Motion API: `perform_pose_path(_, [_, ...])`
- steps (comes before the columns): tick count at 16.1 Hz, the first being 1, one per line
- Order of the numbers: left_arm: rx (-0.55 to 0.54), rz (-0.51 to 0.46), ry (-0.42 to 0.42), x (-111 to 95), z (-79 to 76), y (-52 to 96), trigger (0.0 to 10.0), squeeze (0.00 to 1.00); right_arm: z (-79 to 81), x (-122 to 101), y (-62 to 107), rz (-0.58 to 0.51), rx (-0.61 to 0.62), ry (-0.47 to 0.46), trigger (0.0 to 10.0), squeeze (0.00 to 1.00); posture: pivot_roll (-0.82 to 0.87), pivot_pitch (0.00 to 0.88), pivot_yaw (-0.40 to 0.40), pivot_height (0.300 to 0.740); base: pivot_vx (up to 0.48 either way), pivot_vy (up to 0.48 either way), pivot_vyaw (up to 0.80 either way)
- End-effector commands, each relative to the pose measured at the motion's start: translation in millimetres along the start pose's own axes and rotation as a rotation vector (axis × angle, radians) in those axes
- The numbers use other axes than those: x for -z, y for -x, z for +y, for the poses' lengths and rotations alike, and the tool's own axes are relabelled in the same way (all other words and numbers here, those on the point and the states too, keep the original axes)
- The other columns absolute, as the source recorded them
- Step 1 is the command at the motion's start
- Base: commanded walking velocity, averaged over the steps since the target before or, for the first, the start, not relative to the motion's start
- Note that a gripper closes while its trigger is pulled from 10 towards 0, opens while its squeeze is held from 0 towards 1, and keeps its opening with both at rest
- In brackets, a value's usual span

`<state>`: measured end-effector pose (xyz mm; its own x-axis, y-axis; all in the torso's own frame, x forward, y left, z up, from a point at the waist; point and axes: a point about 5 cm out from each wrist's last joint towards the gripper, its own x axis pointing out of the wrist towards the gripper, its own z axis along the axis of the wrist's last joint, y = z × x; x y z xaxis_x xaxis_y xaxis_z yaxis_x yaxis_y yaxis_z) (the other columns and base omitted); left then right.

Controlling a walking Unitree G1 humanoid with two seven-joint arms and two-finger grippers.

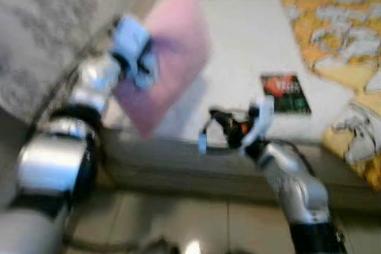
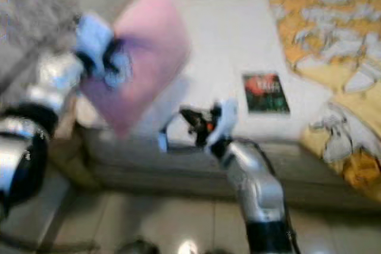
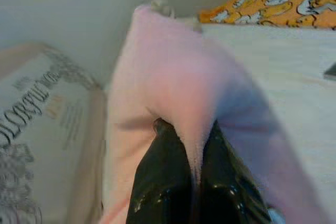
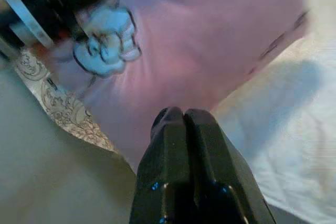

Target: Clean up the room

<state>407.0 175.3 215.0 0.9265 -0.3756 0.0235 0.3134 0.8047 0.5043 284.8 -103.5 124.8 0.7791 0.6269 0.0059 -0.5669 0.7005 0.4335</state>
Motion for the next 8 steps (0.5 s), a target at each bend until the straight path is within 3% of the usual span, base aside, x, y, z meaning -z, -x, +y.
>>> perform_pose_path(1, [-0.083, -0.039, 0.002, -8.6, 11.8, 0.1, 10.0, 0.0, 4.2, 0.7, 1.1, 0.027, -0.041, -0.013, 10.0, 0.0, -0.04, 0.0, 0.021, 0.74, 0.0, 0.48, 0.0])
perform_pose_path(3, [-0.06, -0.039, 0.069, -5.2, 5.5, -0.7, 10.0, 0.0, 0.6, 1.6, 3.9, 0.053, -0.037, -0.01, 10.0, 0.0, -0.03, 0.0, 0.017, 0.74, 0.0, 0.0, 0.0])
perform_pose_path(4, [-0.072, -0.042, 0.124, -3.9, 3.3, -1.4, 10.0, 0.0, -0.4, 3.1, 5.3, 0.075, -0.042, -0.008, 10.0, 0.0, -0.03, 0.0, 0.012, 0.74, 0.48, 0.0, 0.0])
perform_pose_path(8, [-0.113, -0.041, 0.131, -2.6, -5.2, -3.9, 10.0, 0.0, 1.3, 8.2, 3.9, 0.111, -0.06, -0.024, 10.0, 0.0, -0.03, 0.0, 0.01, 0.74, 0.48, 0.0, 0.0])
